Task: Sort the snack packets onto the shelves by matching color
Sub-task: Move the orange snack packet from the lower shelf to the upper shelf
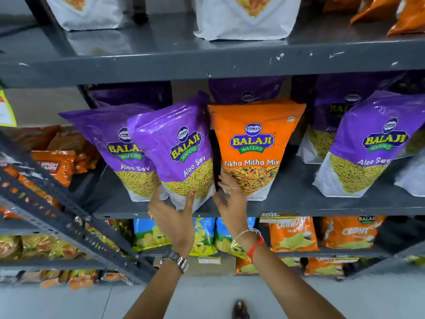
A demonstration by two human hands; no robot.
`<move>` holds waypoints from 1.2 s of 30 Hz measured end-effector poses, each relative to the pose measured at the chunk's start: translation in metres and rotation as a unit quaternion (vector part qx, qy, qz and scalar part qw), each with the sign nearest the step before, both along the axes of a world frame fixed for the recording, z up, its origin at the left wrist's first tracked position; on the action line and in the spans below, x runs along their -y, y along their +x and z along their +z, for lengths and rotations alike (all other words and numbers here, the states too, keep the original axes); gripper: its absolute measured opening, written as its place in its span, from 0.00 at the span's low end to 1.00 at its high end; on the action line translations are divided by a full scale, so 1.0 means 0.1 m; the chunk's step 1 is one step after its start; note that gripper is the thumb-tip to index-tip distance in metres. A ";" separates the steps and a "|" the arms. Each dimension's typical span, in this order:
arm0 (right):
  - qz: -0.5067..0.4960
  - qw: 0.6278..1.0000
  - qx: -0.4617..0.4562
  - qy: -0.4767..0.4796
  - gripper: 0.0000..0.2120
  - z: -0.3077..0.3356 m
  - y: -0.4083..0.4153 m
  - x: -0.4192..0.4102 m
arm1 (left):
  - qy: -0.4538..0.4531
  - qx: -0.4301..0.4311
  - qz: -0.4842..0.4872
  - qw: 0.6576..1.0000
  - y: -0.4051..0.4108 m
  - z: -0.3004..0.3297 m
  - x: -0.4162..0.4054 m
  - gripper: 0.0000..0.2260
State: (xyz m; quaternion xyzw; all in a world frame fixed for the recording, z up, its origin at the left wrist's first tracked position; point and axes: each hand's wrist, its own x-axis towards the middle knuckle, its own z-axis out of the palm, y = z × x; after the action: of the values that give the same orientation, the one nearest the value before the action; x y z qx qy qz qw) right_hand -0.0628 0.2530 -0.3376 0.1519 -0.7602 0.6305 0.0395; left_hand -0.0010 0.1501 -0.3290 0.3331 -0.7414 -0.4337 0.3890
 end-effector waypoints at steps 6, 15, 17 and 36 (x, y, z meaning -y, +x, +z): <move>-0.231 0.966 -0.027 -0.113 0.23 0.06 -0.11 -0.56 | -0.077 -0.121 -0.153 0.978 -0.02 0.03 -0.40 0.10; -0.080 0.993 0.084 -0.017 0.55 0.01 -0.60 -0.95 | 0.115 -0.051 -0.385 0.914 -0.48 0.19 -0.72 0.34; -0.026 0.993 0.112 -0.011 0.50 0.06 -0.63 -0.98 | 0.164 -0.039 -0.387 0.906 -0.57 0.20 -0.70 0.33; -0.015 0.996 0.070 0.047 0.35 0.45 0.24 -1.01 | 0.153 -0.026 -0.351 0.923 0.06 0.39 -0.55 0.20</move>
State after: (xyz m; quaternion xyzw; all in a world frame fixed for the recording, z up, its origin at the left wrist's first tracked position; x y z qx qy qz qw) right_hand -0.0388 0.3544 -0.2927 0.0972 -0.7918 0.6029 -0.0113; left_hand 0.0054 0.2049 -0.2895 0.0955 -0.7251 -0.6593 0.1746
